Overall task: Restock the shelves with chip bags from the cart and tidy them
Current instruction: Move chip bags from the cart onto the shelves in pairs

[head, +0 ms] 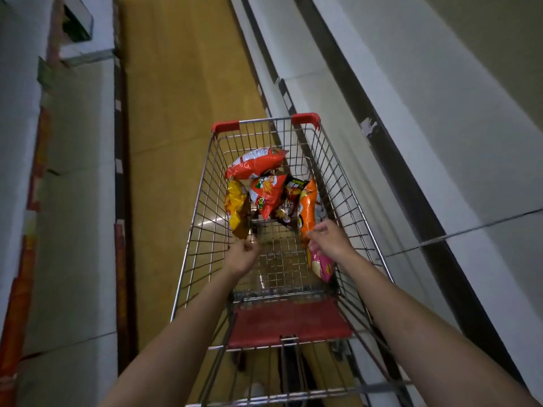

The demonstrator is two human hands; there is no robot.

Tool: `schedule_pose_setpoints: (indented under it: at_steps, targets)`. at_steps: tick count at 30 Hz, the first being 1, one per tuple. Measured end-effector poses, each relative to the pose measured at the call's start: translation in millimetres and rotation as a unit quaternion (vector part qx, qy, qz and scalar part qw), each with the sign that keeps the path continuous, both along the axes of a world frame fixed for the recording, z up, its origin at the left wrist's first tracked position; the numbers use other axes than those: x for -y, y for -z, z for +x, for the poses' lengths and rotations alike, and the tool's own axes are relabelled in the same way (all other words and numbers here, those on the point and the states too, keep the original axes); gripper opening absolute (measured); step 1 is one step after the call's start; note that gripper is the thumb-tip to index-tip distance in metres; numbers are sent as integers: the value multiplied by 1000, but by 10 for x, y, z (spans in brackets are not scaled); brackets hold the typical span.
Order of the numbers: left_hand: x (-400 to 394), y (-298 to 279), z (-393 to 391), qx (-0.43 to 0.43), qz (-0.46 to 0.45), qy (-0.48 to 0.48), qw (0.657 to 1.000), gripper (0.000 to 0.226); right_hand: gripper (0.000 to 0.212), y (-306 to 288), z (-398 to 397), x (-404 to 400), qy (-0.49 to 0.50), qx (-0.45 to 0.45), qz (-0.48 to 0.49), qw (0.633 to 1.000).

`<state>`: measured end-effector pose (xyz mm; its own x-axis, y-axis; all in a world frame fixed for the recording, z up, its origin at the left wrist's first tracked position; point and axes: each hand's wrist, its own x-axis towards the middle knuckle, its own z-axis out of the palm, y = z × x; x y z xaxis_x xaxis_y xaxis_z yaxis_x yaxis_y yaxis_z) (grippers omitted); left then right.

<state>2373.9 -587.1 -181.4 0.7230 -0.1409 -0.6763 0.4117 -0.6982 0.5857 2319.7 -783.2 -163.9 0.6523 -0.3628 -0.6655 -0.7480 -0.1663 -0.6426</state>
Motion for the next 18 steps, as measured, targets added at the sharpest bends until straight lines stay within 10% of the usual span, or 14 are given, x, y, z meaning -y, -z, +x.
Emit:
schedule_pose_setpoints:
  at_steps: [11, 18]
  targets:
    - [405, 673, 588, -45, 26, -23, 998, 9, 39, 816, 659, 177, -2, -50, -31, 998]
    - [805, 1103, 1057, -14, 56, -64, 996, 74, 82, 1423, 956, 304, -10, -109, -100, 989]
